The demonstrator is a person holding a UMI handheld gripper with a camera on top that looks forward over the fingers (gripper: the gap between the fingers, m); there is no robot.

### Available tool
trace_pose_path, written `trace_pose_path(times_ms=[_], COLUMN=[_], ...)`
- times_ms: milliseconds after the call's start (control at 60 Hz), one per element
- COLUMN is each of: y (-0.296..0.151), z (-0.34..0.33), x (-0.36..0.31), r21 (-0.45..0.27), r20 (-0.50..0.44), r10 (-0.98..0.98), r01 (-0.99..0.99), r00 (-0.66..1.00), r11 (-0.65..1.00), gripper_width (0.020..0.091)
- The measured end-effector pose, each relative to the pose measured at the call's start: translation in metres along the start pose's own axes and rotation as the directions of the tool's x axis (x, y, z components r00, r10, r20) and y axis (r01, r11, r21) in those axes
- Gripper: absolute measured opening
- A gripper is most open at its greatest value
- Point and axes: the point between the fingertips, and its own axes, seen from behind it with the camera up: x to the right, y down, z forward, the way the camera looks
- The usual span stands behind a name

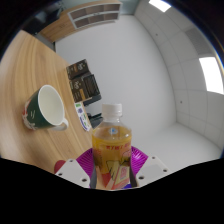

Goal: Pour water

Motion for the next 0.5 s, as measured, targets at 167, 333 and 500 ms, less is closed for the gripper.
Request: trace_pose_path(times_ms=[167,333,500], y=[-0.037,-0.052,-0.054], z=[0.014,0.011,0.008], x=[0.004,0.002,-0.006], r21=[0.063,0.068,0.076], r20=[-0.099,-0.172,-0.168], r10=[-0.563,-0.793,-0.825], r01=[0.57,0.81,0.841], r00=[0.82,0.585,0.54], r11=[0.819,0.582,0.536], gripper_width=[0.0463,0.0461,0.0462])
